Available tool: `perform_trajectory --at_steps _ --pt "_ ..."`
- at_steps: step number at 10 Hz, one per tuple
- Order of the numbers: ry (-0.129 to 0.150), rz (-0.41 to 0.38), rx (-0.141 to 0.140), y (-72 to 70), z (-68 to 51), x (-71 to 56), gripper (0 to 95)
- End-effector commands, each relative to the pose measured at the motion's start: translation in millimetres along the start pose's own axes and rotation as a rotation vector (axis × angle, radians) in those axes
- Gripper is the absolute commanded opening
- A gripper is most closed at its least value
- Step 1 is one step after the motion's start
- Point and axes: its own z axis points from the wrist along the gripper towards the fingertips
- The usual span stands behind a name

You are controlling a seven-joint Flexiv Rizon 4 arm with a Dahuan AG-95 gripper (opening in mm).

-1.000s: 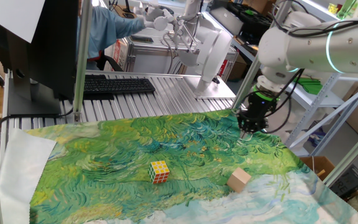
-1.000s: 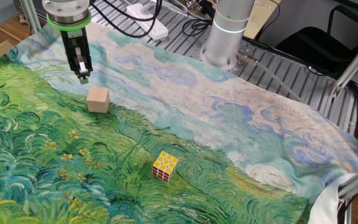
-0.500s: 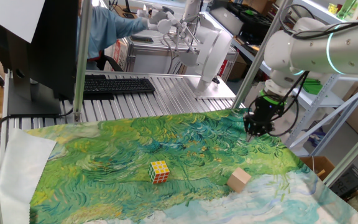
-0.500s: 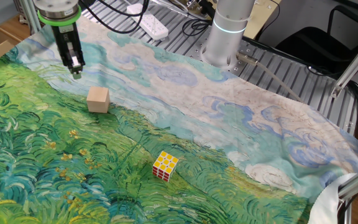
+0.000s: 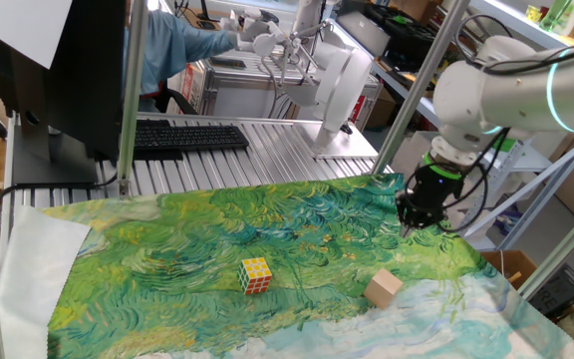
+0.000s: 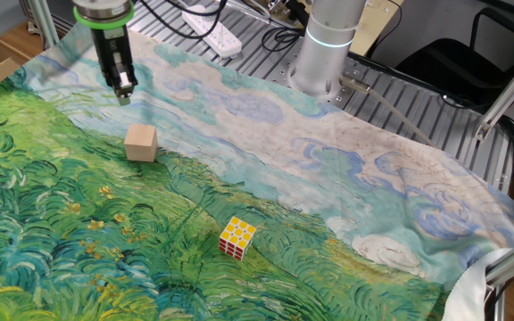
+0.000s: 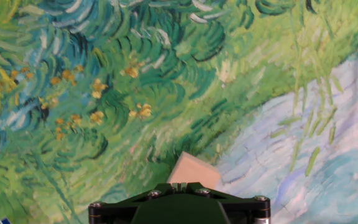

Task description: Pick up the small block on the left and move it to the right

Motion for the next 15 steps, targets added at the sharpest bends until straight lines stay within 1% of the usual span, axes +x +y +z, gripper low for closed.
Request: perform_trajectory --at_steps 1,4,5,6,8,11,12,13,14,15 --pt "-0.001 -0.006 0.000 -5.3 2.8 1.6 0.0" --pt "-0.007 0.019 -0.005 -19.1 9.6 -0.7 0.0" --pt "-0.004 0.044 -0.006 -23.2 11.7 -1.4 0.0" --pt "-0.001 0.059 -0.010 -23.8 12.3 -1.2 0.0" --pt "-0.004 0.095 -0.011 -24.7 14.1 1.5 0.0" --pt "-0.012 0.142 -0.012 -24.4 22.1 12.4 0.0" --pt "-0.012 0.146 -0.012 -25.7 23.7 14.0 0.0" --pt "-0.013 0.158 -0.011 -30.3 28.7 17.6 0.0" --pt "-0.011 0.182 -0.012 -29.7 29.0 18.0 0.0" --pt "-0.011 0.185 -0.013 -29.7 29.1 18.1 0.0"
